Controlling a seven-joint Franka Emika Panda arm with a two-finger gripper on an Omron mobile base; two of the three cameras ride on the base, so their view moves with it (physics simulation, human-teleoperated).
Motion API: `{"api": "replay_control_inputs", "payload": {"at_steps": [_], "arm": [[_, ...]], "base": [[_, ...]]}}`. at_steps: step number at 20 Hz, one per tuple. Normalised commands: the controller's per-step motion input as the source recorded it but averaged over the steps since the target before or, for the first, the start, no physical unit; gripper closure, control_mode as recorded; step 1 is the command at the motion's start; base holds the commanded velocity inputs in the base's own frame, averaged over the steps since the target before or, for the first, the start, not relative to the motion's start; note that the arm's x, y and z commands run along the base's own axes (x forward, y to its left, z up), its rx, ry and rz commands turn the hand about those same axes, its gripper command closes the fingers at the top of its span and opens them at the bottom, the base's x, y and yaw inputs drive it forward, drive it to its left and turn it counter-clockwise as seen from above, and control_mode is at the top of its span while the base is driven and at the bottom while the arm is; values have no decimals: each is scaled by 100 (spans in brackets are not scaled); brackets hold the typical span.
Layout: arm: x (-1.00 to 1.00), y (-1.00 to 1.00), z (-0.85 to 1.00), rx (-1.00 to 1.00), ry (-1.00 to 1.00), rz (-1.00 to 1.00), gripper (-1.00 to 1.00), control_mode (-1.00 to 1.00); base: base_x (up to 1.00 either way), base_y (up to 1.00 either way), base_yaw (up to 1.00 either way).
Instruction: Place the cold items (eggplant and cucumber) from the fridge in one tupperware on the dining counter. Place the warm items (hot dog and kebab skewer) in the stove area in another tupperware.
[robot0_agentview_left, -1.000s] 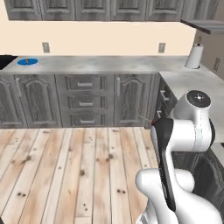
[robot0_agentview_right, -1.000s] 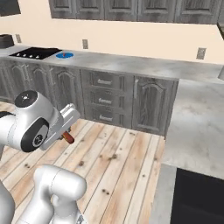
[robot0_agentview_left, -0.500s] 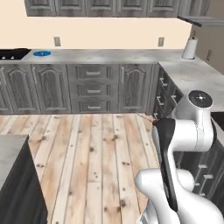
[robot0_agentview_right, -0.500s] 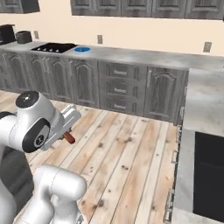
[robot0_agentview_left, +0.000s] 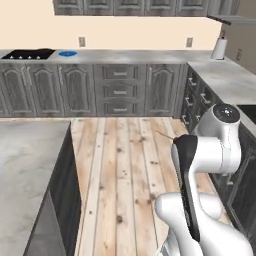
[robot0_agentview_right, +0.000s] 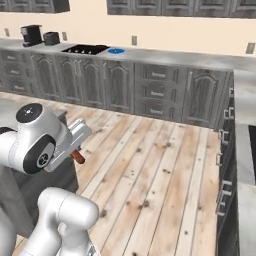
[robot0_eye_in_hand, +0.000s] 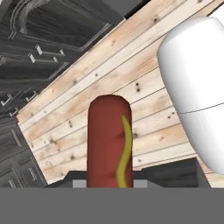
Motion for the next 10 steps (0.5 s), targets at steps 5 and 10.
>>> {"api": "replay_control_inputs", "payload": {"at_steps": [5, 10], "arm": [[0, 0, 0, 0, 0, 0, 100, 100], [0, 0, 0, 0, 0, 0, 100, 100]], "base": [[-100, 50, 11], [-100, 57, 19]]}}
